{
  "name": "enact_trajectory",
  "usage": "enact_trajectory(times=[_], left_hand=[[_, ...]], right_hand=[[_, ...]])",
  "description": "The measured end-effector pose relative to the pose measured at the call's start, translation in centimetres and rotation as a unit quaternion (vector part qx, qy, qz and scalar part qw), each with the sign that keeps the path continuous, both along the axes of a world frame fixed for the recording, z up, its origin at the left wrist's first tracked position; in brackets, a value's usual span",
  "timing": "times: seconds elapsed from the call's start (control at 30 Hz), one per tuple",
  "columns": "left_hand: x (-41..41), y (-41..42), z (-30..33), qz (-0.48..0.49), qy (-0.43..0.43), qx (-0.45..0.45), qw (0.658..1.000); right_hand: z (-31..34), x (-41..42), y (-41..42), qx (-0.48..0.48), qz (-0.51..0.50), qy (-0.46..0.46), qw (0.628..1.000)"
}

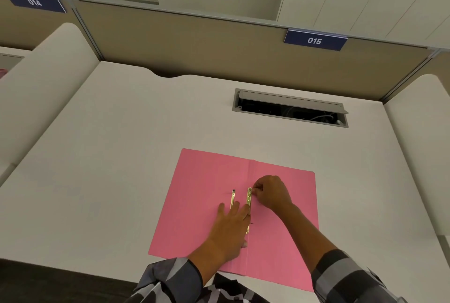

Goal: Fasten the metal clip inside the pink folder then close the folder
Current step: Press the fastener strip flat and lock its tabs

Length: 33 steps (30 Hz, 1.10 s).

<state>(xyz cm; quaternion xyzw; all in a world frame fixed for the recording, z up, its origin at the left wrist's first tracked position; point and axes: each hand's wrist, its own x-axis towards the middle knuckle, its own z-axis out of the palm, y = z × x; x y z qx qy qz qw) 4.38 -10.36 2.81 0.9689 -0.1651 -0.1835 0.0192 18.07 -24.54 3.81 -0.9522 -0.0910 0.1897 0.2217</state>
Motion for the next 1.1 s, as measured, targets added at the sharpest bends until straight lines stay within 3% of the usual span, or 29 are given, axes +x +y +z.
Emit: enact_trajectory(times=[0.6,1.1], left_hand=[[-0.1,-0.2,0.7,0.008,0.009,0.016,1.0],[-0.1,-0.2,0.3,0.006,0.004,0.033,0.999]], right_hand=[[-0.1,-0.4,1.6,-0.121,0.093,-0.064,0.986],[0.5,0.5,3.5,-0.14,0.173,-0.045,0.974]])
